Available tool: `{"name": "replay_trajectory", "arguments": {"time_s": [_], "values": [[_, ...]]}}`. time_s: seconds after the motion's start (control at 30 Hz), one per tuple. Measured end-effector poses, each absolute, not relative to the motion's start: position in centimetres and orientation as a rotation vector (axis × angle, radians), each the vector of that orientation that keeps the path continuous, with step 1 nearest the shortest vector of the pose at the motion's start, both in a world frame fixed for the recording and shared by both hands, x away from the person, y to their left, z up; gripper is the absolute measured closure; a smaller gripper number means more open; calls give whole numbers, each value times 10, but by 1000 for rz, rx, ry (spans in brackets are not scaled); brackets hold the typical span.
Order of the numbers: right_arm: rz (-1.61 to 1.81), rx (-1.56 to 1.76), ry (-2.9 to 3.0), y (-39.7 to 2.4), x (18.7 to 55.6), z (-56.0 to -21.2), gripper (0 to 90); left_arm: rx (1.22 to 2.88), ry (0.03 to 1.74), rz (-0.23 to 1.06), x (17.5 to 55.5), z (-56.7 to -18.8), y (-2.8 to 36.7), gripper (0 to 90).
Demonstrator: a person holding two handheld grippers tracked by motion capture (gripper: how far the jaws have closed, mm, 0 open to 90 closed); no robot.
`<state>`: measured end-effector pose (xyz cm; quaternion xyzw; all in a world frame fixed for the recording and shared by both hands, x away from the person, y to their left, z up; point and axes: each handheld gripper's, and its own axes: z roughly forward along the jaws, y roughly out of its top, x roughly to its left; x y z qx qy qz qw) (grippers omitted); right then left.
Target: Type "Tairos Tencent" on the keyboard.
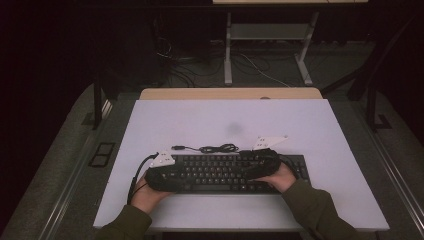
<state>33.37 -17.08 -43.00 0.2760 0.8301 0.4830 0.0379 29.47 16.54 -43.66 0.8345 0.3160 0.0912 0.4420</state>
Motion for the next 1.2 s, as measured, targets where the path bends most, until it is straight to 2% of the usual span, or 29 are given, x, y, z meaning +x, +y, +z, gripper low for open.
{"name": "replay_trajectory", "arguments": {"time_s": [0.33, 0.93, 1.1, 1.2], "values": [[1506, 850, 2542, -166, 334, -428, 267, 2074, 794, 214, 294, -438, 160, 208], [1509, 875, 2540, -149, 348, -425, 324, 2064, 791, 209, 295, -439, 159, 208], [1499, 861, 2550, -143, 350, -424, 420, 2063, 786, 204, 296, -440, 159, 209], [1482, 837, 2575, -140, 348, -425, 515, 2068, 780, 204, 296, -440, 158, 209]]}}
